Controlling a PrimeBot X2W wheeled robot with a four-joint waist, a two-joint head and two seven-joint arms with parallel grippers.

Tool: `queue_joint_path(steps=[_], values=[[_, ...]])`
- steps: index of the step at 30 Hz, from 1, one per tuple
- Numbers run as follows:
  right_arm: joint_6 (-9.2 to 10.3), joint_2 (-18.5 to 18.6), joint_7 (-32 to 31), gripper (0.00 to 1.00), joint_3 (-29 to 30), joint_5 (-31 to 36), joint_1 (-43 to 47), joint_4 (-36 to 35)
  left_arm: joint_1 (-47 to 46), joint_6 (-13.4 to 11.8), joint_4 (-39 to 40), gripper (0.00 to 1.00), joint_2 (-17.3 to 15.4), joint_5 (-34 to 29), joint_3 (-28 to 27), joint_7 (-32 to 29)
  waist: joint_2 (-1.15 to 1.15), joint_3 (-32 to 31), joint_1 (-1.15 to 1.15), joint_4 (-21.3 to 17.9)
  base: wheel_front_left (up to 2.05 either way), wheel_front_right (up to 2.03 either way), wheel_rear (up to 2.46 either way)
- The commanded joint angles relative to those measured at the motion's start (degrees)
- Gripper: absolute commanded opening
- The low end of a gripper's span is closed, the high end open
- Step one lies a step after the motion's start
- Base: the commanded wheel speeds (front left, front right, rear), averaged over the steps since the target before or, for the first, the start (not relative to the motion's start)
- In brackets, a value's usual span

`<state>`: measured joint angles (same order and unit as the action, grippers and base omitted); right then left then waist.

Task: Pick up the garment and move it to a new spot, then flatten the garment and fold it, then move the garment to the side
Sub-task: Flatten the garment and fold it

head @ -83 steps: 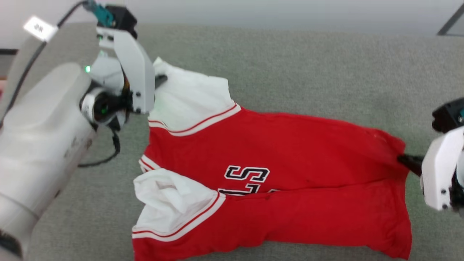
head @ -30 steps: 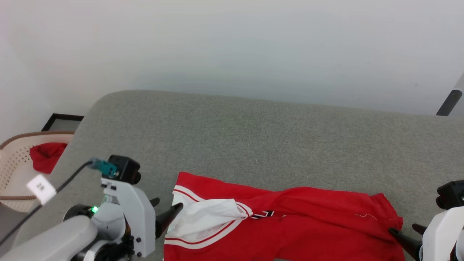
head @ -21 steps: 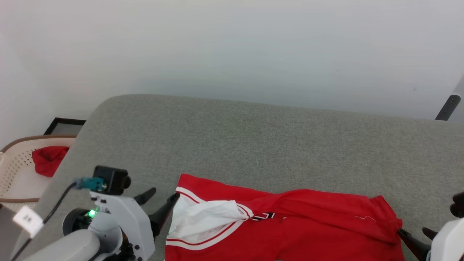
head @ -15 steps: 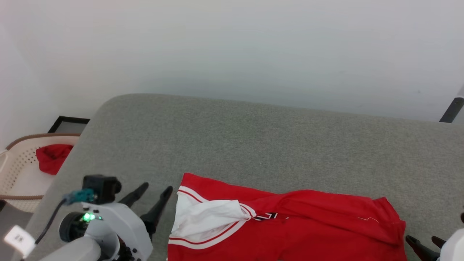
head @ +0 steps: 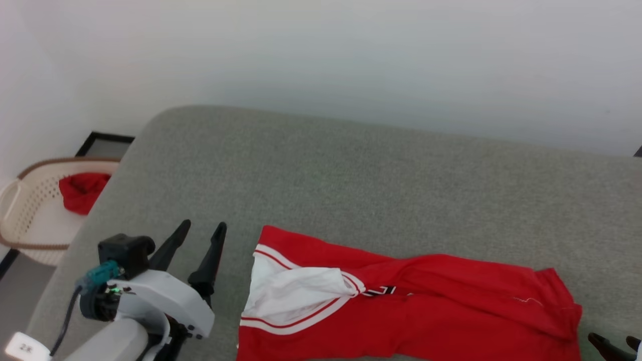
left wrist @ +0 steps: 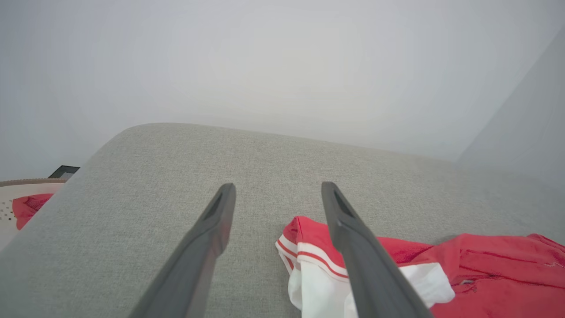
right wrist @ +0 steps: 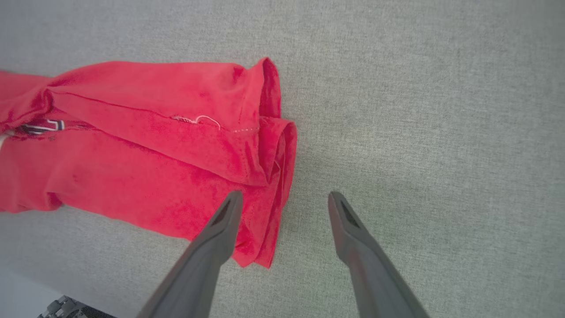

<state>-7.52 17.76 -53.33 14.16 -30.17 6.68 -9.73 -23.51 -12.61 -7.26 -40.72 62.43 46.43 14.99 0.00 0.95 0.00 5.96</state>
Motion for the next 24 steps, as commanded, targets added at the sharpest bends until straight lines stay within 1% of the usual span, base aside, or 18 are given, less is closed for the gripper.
queue_joint_path(steps=[1,8,13,19,24], values=[[0.05,0.3,-0.8,1.0,0.5,-0.2,-0.3,-0.3,1.7,0.6,-0.2,1.0,1.5,-2.3,-2.1,0.2,0.0,2.5,0.0,1.2,0.0,0.0,0.0],[0.06,1.4,-4.6,1.0,0.7,-1.2,-2.5,-0.6,5.8,3.7,-0.9,1.0,9.2,-12.7,-13.8,0.1,0.0,8.5,0.0,2.7,0.0,0.0,0.0],[0.06,2.0,-5.7,1.0,-0.4,-2.3,-4.3,-0.1,7.9,6.8,-1.4,1.0,15.0,-19.6,-21.3,0.1,0.0,11.9,0.0,3.7,0.0,0.0,0.0],[0.06,2.3,-6.5,1.0,-2.1,-3.1,-6.0,1.7,9.6,10.9,-3.1,1.0,21.0,-25.5,-28.7,0.1,0.0,14.4,0.0,4.5,0.0,0.0,0.0],[0.02,1.3,-7.3,1.0,-4.6,-4.5,-7.0,4.0,10.3,14.0,-4.1,1.0,25.1,-29.6,-33.8,0.1,0.0,15.7,0.0,5.1,0.0,0.0,0.0]])
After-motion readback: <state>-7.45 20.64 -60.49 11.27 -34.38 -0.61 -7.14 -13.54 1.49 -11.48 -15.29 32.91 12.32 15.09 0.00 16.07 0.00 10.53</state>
